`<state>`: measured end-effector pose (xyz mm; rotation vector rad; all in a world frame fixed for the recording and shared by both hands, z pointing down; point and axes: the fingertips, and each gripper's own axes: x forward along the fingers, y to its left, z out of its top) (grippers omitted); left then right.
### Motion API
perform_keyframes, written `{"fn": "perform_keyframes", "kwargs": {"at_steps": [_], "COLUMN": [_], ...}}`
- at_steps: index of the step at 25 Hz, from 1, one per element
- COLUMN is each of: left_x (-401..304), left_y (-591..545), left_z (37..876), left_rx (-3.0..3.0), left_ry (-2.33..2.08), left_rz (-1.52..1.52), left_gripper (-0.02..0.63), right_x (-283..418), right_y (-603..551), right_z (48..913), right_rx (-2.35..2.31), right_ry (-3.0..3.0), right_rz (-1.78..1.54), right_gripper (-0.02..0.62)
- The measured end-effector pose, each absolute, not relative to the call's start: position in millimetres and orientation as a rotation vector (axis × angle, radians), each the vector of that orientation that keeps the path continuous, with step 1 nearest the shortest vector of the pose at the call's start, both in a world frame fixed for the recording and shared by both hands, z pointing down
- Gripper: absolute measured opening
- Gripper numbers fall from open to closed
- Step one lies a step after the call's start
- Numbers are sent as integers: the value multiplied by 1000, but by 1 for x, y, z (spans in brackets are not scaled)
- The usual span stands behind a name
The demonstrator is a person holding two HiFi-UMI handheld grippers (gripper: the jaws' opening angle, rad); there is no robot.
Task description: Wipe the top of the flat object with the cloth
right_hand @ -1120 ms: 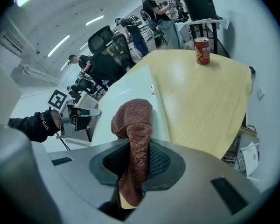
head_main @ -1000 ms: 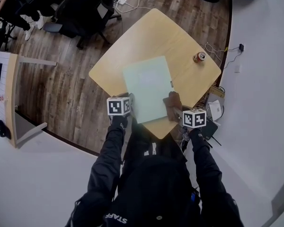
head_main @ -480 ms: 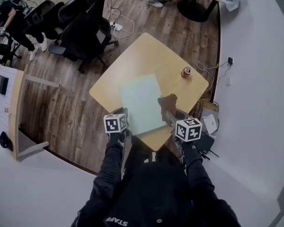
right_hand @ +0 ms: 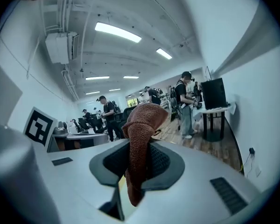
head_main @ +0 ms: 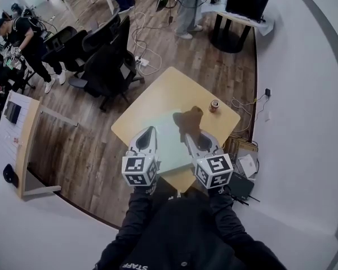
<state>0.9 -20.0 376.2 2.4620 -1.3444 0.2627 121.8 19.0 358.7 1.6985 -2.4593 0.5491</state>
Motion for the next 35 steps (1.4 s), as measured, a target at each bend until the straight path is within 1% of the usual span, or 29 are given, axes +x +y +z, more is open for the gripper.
{"fn": "perform_keyframes", "kwargs": {"at_steps": [5,11,21,35], "left_x": [17,24,30,37], "left_y": [-11,-4,5,11], "left_z": [317,290,277,280], "left_rx": [2572,2622,2659,2661], "left_ry": [-1373,-1380,-1374,-1375], "left_rz": [143,99,92,117], "left_gripper": [34,34,34,34], "right_x": [126,135,137,144], "right_y": [28,36,46,52], "right_z": [304,274,257,263], "right_rx": [1778,1854,1876,1880], "right_ry": [-2513,-2529,-2538,-2539], "right_rz": [386,307,225,250], "right_gripper": [89,86,83,84]}}
